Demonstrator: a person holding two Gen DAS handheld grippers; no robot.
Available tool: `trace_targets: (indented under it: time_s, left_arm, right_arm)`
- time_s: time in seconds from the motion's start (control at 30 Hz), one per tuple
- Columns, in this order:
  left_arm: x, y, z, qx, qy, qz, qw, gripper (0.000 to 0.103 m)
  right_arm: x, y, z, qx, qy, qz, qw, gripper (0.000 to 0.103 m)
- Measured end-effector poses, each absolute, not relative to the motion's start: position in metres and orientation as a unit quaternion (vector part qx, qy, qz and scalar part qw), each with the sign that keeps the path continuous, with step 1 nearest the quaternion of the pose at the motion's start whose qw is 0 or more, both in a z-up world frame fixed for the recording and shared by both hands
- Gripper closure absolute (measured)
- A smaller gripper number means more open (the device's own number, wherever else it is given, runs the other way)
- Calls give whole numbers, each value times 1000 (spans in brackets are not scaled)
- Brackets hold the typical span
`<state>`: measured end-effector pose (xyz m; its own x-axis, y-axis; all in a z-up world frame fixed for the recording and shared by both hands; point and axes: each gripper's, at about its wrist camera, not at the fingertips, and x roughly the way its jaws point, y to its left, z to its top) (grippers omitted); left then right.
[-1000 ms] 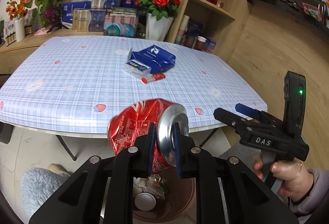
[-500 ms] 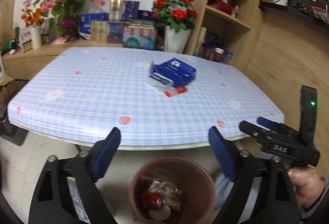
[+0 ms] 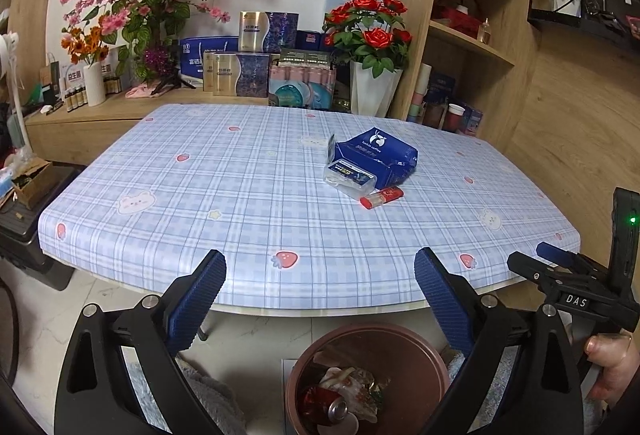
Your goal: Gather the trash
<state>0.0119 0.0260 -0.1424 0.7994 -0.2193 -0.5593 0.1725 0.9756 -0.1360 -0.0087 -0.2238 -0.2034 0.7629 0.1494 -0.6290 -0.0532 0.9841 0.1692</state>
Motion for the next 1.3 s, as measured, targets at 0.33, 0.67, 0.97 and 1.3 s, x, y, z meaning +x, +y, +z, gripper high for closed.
trace_targets:
  time_s: [0.33,0.67,0.97,1.3]
  left_arm:
    - [58,12,-139,-46,323,-129,936,10]
    - [175,-14,-139,-30,362,-172,916,36]
    - [304,-32,-181,-11,437,-187,880,58]
    - [372,-47,-230,-6,499,-198,844,70]
  right_arm:
    - [23,-238,-199,60,343,38,937,6]
    - [95,-262,-203,73,363,42,928,6]
    - [176,-273,-208,82,384,50,918,6]
    - [219,-271,-224,94,401,60,909,6]
